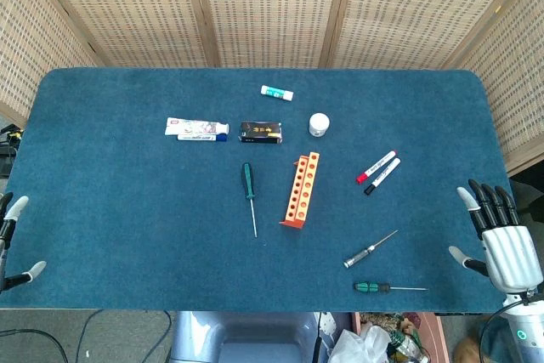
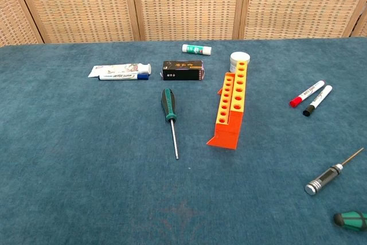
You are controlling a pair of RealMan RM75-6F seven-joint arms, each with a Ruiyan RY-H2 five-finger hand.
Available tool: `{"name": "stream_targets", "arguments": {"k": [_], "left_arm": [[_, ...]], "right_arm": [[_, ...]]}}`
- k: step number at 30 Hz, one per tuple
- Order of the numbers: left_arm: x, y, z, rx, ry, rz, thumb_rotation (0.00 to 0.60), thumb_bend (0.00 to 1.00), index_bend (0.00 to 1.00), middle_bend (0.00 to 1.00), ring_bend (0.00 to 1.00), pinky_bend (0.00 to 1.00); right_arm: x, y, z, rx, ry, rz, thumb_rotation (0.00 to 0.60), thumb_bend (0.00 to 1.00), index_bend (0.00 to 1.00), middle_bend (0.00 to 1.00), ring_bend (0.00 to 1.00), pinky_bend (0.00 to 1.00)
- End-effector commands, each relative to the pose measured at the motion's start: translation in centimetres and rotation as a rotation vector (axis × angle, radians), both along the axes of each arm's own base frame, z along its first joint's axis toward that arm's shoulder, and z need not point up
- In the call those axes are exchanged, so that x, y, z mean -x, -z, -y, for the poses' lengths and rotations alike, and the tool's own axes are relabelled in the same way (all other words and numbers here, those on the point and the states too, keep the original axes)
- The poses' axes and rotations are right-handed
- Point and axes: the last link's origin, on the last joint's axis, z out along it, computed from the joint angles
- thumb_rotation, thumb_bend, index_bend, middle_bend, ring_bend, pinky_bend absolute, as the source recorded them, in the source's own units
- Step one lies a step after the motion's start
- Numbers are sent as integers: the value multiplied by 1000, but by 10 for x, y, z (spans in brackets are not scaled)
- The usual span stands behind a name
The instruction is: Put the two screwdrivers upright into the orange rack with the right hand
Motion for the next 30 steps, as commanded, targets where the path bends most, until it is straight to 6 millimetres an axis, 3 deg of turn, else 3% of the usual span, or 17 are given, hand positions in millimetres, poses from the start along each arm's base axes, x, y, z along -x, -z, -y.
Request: {"name": "stream_targets", "arguments": {"k": [1,6,9,15,20,30], "left_arm": [[0,0,0,2,0,0,600,0,0,0,0,0],[0,0,0,3,0,3,600,0,0,0,0,0],[0,1,0,2,-4,5,600,0,0,0,0,0],[1,3,-3,14,-17,1,600,0,0,0,0,0],[3,3,-7,12,-26,3,600,0,0,0,0,0],[5,3,-9,17,-39,4,600,0,0,0,0,0]], "right_arm": [[0,1,0,-18,2,11,600,0,13,0,0,0],[1,7,2,-74,6,24,600,0,16,0,0,0],[1,19,9,-155,-21,19,600,0,77,0,0,0],[-4,63,41,-446,-134,-53,600,0,246,0,0,0],[-12,94,54,-596,-194,-140,600,13,312,0,0,0],[-23,128,65,-663,-235,-184,600,114,357,0,0,0]]}}
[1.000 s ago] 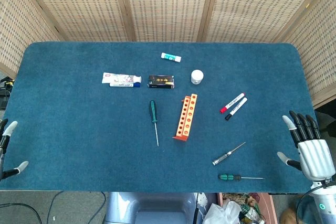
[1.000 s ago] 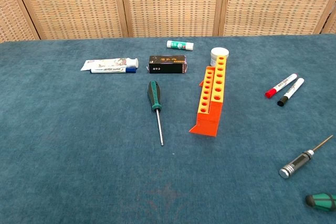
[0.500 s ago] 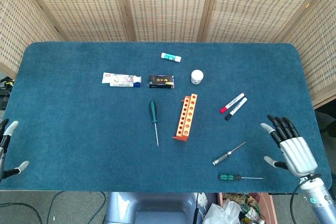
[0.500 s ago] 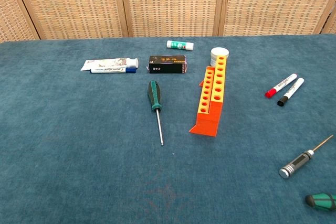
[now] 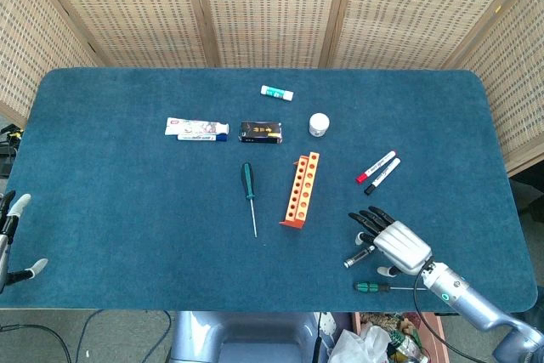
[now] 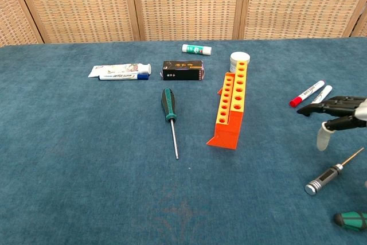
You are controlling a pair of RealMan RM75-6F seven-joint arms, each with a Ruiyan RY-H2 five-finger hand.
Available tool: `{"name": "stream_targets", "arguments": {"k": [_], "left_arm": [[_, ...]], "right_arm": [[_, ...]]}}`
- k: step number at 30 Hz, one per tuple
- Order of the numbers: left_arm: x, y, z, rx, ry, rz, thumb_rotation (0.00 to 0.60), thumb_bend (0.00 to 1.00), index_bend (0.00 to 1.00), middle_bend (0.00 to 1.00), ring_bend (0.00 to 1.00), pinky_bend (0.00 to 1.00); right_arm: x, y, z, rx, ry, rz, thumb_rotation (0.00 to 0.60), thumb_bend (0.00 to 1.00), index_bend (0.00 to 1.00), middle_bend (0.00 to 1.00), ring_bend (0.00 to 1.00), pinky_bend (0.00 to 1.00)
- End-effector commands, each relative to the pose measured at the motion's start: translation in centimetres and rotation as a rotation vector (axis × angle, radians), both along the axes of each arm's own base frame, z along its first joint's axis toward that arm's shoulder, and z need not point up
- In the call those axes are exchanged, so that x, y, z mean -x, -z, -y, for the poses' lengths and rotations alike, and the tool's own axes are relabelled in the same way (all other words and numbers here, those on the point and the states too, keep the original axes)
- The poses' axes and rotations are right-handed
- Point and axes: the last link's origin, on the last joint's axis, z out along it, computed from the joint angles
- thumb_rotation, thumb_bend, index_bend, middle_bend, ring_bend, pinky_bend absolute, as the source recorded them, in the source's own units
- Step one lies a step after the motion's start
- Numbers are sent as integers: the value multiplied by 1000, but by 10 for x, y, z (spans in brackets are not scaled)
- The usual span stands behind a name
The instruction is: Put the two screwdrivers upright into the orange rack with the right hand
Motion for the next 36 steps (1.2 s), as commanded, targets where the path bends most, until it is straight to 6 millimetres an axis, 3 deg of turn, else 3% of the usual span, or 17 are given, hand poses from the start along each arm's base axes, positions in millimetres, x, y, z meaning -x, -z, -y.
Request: {"name": "stream_targets", "arguments": {"k": [1,10,22,36], "left_arm": [[1,0,-1,1,-3,1,600,0,0,0,0,0],[2,1,-2,8,-10,-2,600,0,0,0,0,0],[2,5,-5,26,-18,-7,600,0,0,0,0,0],[3,6,-6,28,-23,-10,600,0,0,0,0,0]], "right_arm": [[-1,7,2,-12,-13,-16,600,119,358,0,0,0],[4,21,4,-16,-57,-78,600,130,380,0,0,0],[2,41,5,-53,-67,-96,600,219,388,0,0,0],[0,47,9,-69,-56,-101,600,284,445,0,0,0]]}}
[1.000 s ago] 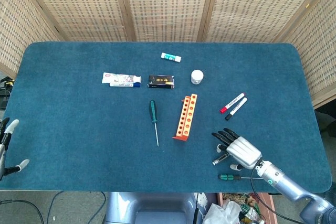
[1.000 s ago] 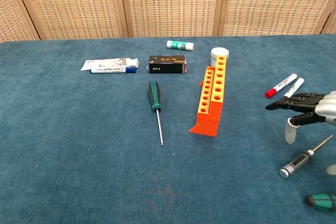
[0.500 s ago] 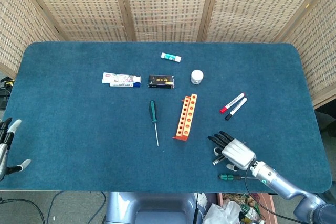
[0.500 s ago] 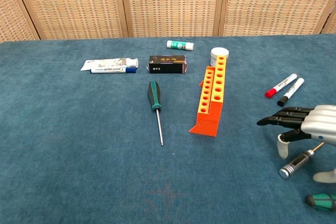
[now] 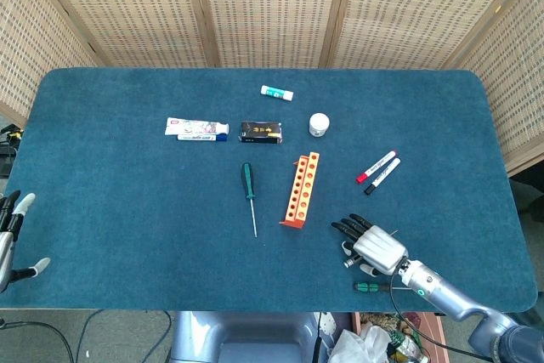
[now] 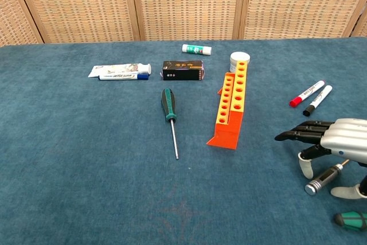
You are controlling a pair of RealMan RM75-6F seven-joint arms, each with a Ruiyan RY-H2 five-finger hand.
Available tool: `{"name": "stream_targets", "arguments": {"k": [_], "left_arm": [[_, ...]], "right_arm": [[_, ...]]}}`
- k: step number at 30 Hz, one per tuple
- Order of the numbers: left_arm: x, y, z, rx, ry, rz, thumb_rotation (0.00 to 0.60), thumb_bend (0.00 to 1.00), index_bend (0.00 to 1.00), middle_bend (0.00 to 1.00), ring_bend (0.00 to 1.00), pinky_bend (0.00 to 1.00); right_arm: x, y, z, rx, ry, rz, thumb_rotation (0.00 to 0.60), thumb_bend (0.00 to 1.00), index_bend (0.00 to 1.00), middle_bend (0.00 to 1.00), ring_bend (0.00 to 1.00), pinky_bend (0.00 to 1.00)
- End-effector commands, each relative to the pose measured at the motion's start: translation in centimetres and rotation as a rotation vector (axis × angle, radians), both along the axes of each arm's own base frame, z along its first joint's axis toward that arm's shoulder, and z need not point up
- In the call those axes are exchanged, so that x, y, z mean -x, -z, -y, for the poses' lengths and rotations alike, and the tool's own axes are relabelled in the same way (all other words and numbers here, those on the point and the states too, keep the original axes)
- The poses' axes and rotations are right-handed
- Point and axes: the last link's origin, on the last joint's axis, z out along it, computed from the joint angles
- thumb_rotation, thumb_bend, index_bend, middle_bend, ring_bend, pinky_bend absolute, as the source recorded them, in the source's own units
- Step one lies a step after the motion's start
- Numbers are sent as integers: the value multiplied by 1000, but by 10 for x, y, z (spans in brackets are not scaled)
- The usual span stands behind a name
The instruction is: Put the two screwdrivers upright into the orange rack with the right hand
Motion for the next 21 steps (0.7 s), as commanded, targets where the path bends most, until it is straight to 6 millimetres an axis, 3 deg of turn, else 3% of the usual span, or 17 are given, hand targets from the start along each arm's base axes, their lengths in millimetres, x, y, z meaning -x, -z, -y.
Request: {"name": "stream_targets", "arguments": {"k": [1,13,21], "left_arm": [[0,0,0,1,-1,-1,600,0,0,0,0,0],[0,1,-1,1,-5,-3,600,0,0,0,0,0],[0,2,-1,4,-5,-5,600,0,0,0,0,0]], "right_arm": [[0,1,0,-4,3,1,600,286,446,0,0,0],[1,6,0,-11,33,49,600,304,570,0,0,0],[-9,-13,-1,-21,92,191,600,323,592,0,0,0]]}}
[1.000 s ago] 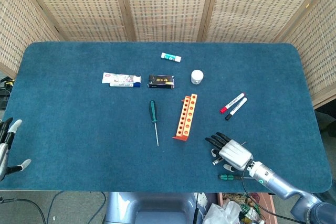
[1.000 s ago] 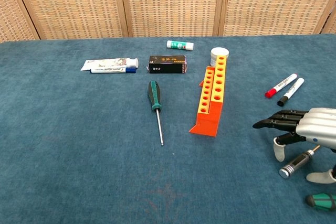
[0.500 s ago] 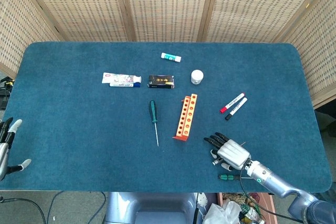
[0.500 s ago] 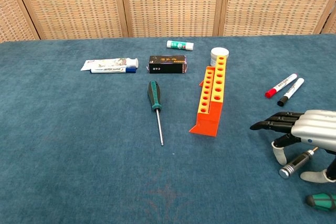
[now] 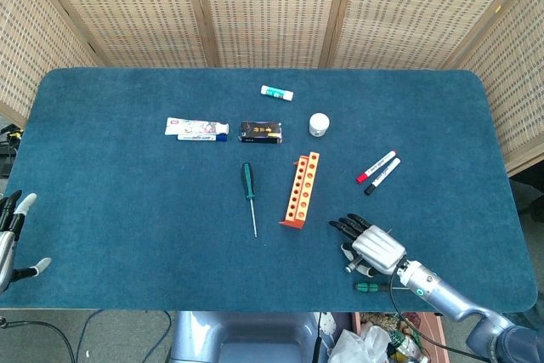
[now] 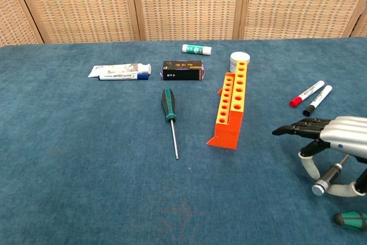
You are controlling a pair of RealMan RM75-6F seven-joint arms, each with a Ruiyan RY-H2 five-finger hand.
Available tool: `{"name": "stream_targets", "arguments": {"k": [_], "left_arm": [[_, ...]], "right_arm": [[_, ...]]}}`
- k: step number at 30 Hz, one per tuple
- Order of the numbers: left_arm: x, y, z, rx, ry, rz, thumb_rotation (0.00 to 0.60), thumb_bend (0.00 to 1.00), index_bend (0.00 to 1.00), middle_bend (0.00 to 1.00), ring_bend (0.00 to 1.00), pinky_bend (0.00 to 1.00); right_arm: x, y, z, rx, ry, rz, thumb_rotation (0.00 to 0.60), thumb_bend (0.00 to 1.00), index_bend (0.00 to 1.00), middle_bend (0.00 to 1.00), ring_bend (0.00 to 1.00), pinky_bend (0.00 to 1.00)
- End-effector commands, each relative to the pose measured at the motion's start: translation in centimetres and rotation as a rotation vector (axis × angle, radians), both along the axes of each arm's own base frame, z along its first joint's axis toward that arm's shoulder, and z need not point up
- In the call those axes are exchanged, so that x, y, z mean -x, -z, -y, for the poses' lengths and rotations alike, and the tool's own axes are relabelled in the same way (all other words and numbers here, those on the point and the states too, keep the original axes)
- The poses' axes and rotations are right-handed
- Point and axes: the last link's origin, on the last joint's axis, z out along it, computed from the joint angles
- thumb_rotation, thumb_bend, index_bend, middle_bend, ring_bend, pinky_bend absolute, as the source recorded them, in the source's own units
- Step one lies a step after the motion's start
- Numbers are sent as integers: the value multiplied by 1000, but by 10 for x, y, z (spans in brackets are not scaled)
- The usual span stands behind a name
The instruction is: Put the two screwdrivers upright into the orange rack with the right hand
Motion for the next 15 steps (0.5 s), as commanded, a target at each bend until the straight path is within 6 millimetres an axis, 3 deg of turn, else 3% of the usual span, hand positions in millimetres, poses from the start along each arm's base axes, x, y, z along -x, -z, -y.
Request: {"name": "stream_targets", "arguments": {"k": [1,15], "left_arm": [[0,0,0,0,1,0,600,0,0,0,0,0],[-2,-3,2,-8,13,7,600,0,0,0,0,0]], "right_arm": [[-8,-14,0,-6,41,93,600,323,592,0,0,0],[-49,-86,19,-24,233,525,600,335,611,2,0,0]]}}
